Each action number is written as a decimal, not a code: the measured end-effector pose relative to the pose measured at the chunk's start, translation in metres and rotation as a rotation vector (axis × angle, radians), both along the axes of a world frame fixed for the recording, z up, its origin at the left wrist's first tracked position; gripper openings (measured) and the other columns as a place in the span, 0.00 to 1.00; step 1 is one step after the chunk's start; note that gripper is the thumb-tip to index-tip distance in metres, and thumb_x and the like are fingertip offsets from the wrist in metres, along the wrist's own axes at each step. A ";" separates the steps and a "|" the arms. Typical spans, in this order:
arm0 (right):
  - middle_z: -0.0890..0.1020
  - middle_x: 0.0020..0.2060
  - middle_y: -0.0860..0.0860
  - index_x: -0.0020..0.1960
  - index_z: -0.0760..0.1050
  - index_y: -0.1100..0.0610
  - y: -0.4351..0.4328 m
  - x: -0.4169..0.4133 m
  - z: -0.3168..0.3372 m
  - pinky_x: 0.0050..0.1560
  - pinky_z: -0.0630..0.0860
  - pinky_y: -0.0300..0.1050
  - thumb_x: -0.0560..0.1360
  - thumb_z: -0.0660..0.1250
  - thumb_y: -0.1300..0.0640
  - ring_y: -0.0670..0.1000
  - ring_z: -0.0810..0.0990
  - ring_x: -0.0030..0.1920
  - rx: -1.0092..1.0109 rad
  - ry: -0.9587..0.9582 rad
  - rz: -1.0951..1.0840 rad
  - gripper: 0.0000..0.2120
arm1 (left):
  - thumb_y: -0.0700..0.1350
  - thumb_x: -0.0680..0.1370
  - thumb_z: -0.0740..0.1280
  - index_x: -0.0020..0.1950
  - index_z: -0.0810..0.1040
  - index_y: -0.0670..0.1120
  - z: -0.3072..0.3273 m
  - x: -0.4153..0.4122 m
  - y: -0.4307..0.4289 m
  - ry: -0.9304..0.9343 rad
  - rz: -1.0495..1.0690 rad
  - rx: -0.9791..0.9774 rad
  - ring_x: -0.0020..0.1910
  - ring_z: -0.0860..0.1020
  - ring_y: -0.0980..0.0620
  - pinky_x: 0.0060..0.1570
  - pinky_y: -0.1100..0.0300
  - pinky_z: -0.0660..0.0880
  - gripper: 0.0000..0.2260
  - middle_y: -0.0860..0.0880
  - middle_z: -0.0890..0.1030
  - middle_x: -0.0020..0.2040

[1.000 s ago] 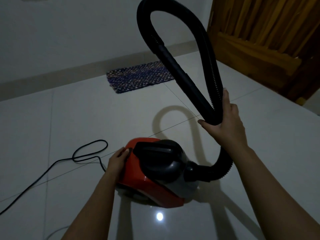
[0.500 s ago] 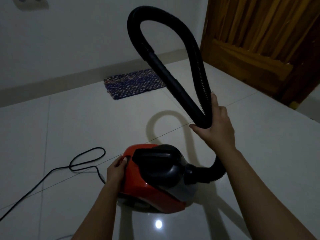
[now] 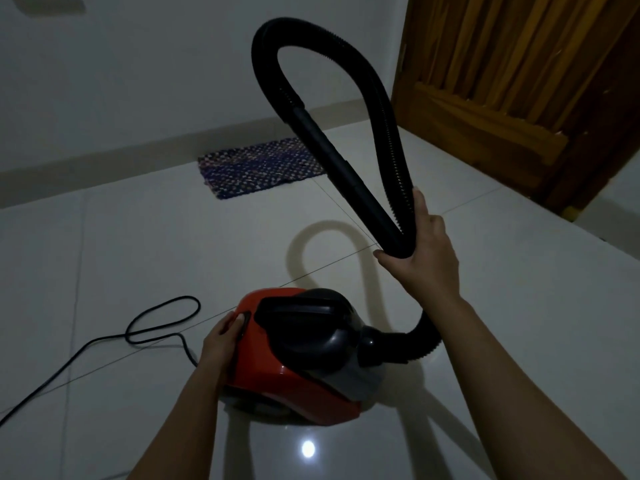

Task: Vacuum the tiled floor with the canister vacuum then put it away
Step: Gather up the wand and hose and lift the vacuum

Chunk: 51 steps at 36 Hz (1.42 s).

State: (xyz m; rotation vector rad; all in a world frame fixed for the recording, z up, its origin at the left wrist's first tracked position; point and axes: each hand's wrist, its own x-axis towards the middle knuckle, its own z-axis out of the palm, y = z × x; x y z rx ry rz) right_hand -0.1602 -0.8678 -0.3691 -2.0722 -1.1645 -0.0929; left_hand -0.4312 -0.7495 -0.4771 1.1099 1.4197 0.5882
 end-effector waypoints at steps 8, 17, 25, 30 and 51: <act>0.71 0.56 0.55 0.78 0.46 0.46 0.001 0.000 -0.001 0.44 0.70 0.44 0.67 0.74 0.49 0.54 0.74 0.50 -0.008 -0.024 0.002 0.50 | 0.50 0.77 0.65 0.71 0.68 0.47 -0.002 -0.003 0.003 -0.042 0.015 -0.056 0.65 0.71 0.40 0.66 0.44 0.68 0.23 0.40 0.71 0.69; 0.71 0.55 0.55 0.79 0.46 0.46 0.000 0.002 -0.003 0.45 0.72 0.45 0.67 0.74 0.48 0.54 0.74 0.49 -0.010 -0.033 0.000 0.50 | 0.51 0.77 0.65 0.72 0.67 0.48 -0.002 -0.002 0.003 -0.037 0.005 -0.064 0.65 0.71 0.39 0.65 0.43 0.69 0.24 0.40 0.70 0.69; 0.71 0.56 0.56 0.78 0.46 0.47 0.000 0.001 -0.003 0.47 0.74 0.49 0.67 0.74 0.49 0.56 0.75 0.50 -0.015 -0.038 -0.004 0.50 | 0.51 0.77 0.65 0.71 0.67 0.48 -0.004 -0.001 0.004 -0.056 0.024 -0.073 0.64 0.73 0.40 0.65 0.43 0.70 0.24 0.39 0.72 0.68; 0.71 0.57 0.57 0.78 0.47 0.47 0.000 0.000 -0.003 0.46 0.73 0.49 0.67 0.74 0.49 0.56 0.74 0.51 -0.016 -0.045 -0.005 0.50 | 0.47 0.77 0.66 0.70 0.68 0.47 -0.006 0.002 0.005 -0.129 0.071 -0.114 0.62 0.74 0.40 0.57 0.48 0.72 0.22 0.39 0.73 0.67; 0.71 0.57 0.57 0.79 0.47 0.47 -0.006 0.002 -0.001 0.45 0.72 0.46 0.67 0.75 0.48 0.56 0.75 0.50 -0.032 -0.021 -0.018 0.50 | 0.46 0.78 0.64 0.70 0.70 0.42 -0.004 0.003 -0.006 -0.029 0.121 0.025 0.65 0.71 0.40 0.61 0.50 0.69 0.21 0.39 0.72 0.68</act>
